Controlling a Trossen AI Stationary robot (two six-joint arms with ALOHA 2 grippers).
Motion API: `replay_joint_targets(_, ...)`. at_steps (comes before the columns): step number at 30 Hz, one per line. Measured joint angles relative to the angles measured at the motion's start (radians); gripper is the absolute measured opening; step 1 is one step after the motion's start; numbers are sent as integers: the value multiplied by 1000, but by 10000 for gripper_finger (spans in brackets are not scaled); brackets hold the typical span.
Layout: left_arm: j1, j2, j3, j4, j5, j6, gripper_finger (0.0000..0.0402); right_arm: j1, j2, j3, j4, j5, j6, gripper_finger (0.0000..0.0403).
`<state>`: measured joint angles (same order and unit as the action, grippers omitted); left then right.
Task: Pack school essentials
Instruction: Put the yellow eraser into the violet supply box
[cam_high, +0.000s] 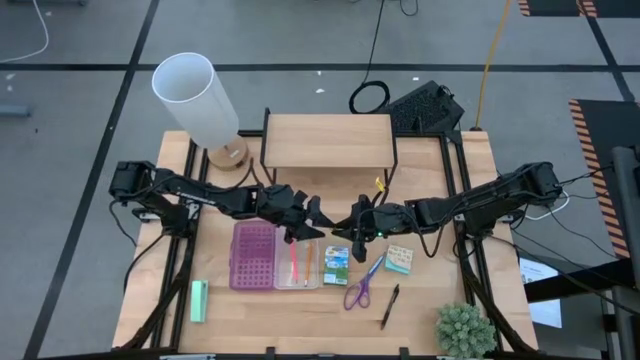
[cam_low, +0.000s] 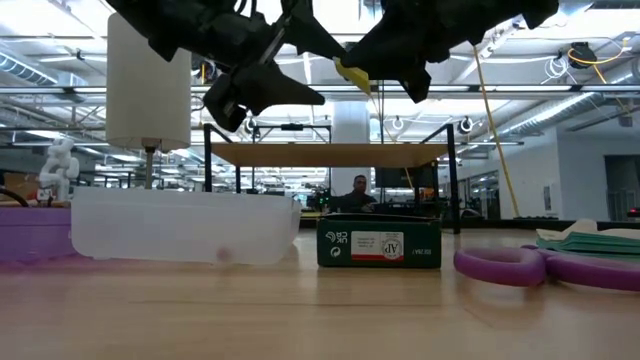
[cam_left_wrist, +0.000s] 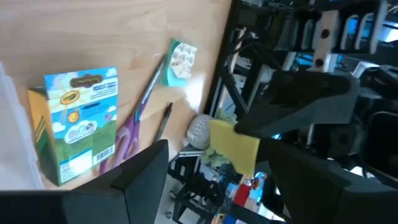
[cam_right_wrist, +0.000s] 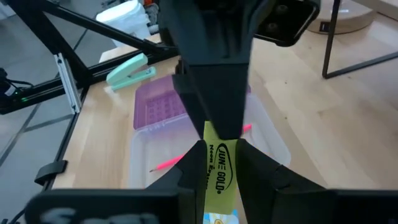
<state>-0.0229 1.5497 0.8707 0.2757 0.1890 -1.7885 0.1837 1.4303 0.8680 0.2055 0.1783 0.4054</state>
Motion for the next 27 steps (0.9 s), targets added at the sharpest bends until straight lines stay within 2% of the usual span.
replay_joint_targets(27,-24,36,1,32,-66,59,273,0,3,-2,-7,-1,-10,64)
